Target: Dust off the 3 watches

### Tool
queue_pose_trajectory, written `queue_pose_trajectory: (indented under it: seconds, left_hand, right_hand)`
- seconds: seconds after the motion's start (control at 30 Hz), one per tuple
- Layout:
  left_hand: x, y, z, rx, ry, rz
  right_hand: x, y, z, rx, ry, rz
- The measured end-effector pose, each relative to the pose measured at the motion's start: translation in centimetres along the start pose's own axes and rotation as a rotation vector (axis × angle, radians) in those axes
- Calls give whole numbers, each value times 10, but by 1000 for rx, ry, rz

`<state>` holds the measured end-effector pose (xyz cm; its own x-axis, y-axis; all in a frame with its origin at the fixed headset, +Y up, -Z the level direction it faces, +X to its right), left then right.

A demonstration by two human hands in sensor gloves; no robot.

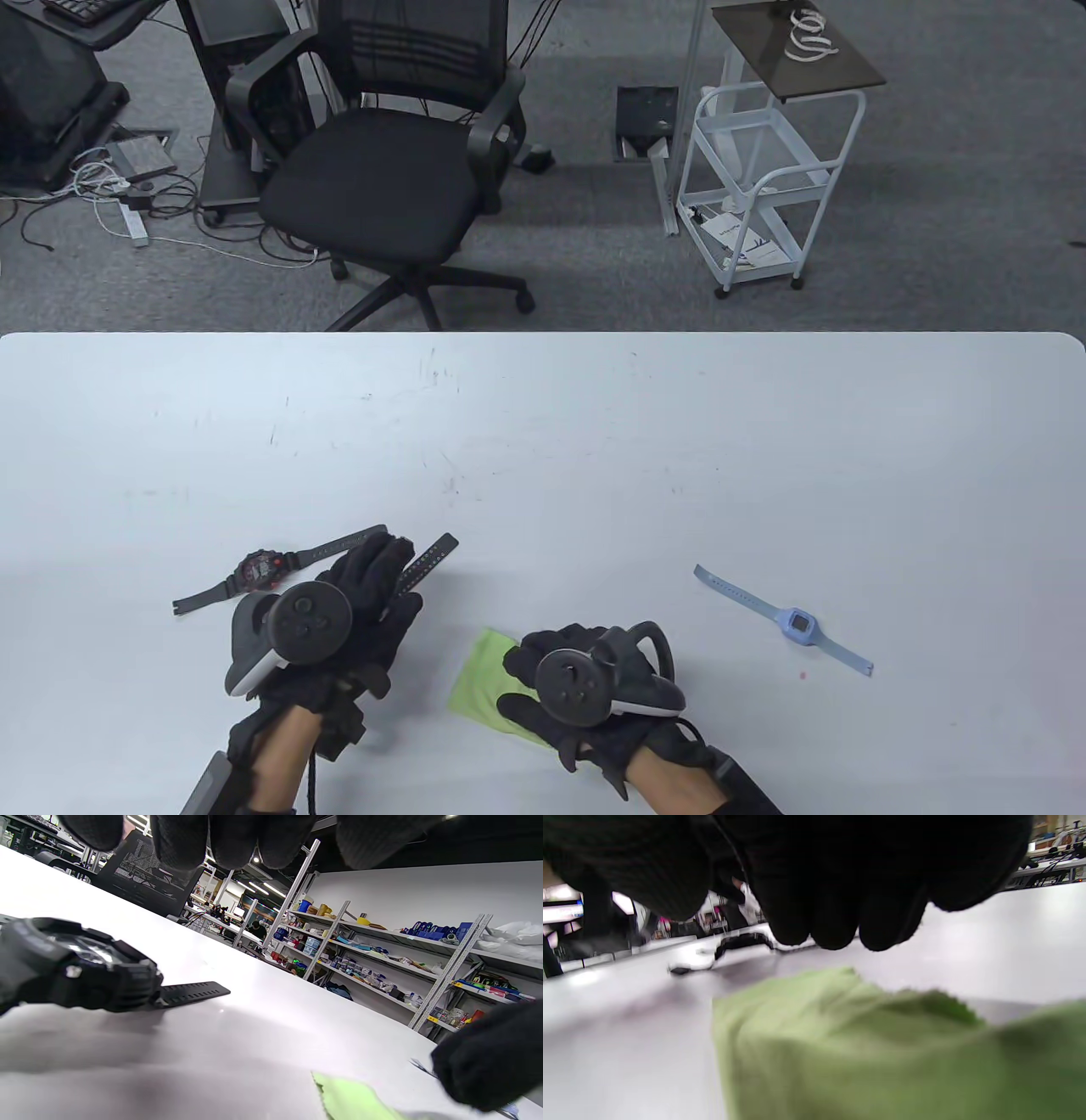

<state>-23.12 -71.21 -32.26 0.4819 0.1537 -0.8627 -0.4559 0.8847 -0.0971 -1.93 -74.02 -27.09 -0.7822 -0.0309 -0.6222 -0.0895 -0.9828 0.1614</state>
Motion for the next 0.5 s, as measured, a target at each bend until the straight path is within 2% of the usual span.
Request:
queue_pose_trajectory:
  seconds: [0.13, 0.3, 0.5]
  left_hand:
    - [0, 1, 0, 0, 4, 1]
    - [-2, 5, -3, -7, 16, 16]
    - [-3, 6, -3, -4, 22, 16]
  right_hand:
    - [9, 21, 9, -123, -2, 97]
    - [9, 23, 29, -335, -49, 57]
    - [10, 22, 36, -396, -94, -15]
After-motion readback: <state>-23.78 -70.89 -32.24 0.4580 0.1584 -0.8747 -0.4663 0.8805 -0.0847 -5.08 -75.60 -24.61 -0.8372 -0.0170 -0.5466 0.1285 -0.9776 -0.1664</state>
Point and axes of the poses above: the tracker on the back of each hand, its own z axis roughly to the thumb side, its own x axis roughly from the wrist to the fingertips, y = z × x, the point moved 5 cm from there along x, roughly from the wrist to the fingertips, and after that the axes turned 11 degrees about -y, right-handed, at the moved point
